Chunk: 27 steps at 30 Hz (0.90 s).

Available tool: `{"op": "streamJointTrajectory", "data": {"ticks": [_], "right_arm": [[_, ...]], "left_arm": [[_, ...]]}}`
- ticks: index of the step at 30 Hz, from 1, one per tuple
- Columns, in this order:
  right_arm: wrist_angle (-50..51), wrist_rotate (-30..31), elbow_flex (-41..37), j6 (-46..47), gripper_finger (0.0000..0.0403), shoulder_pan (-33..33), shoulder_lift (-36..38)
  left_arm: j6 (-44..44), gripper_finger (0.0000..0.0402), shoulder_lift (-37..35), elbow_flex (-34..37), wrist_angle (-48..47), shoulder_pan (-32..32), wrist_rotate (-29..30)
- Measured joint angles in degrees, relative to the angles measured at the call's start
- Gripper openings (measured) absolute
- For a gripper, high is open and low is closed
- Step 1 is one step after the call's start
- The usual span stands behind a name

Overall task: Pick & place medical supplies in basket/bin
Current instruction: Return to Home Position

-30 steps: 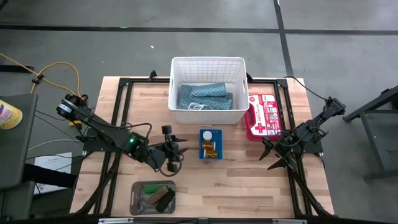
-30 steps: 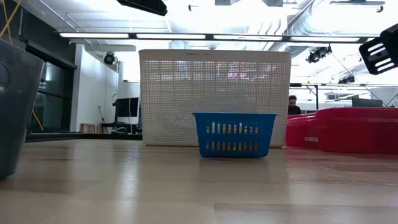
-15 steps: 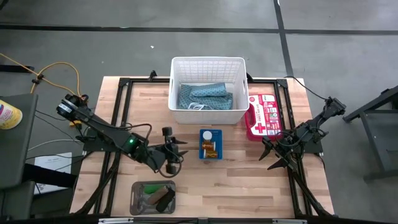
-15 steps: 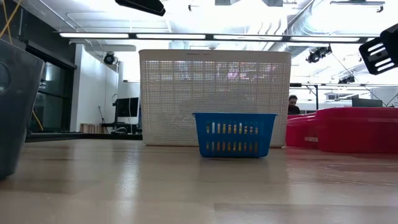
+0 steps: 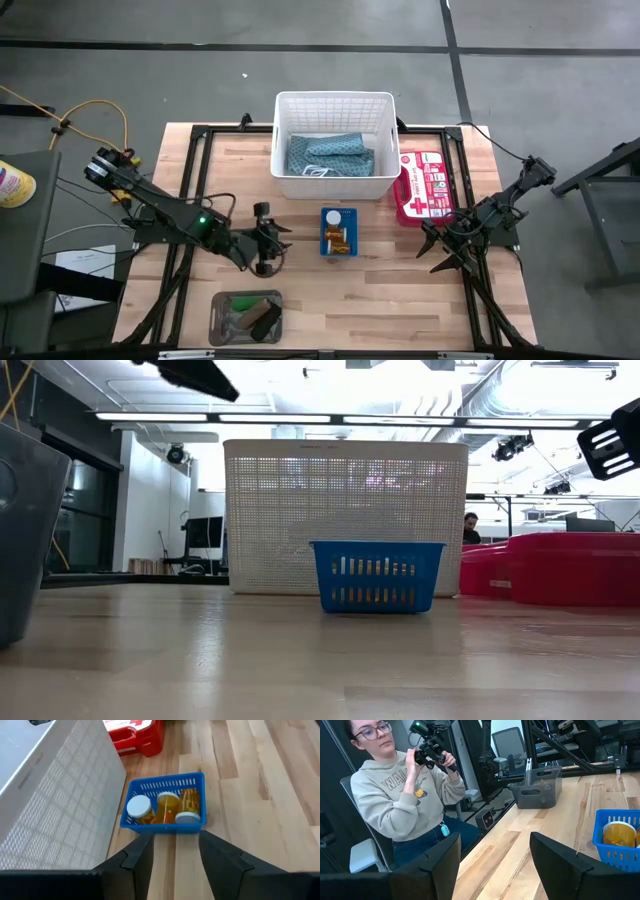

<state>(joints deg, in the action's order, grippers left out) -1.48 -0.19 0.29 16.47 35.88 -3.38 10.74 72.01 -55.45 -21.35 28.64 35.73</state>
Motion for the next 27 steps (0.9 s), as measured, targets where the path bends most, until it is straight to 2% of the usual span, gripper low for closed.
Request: {"op": "streamJointTrajectory", "data": {"ticks": [10, 21, 27], "right_arm": [[0.00, 0.02, -0.02, 0.00, 0.0226, 0.00, -0.02], [0.00, 0.01, 0.00, 0.00, 0.0226, 0.00, -0.01], [0.00, 0.00, -0.02, 0.00, 0.0226, -0.01, -0.01]], "left_arm": [[-2.31, 0.0150, -14.97, 15.07, 11.50, -0.02, -0.42], [-3.58, 0.0150, -26.39, 22.63, 15.60, -0.02, -0.16], [-7.09, 0.0150, -32.17, 30.89, 25.66, -0.02, -0.04]]}}
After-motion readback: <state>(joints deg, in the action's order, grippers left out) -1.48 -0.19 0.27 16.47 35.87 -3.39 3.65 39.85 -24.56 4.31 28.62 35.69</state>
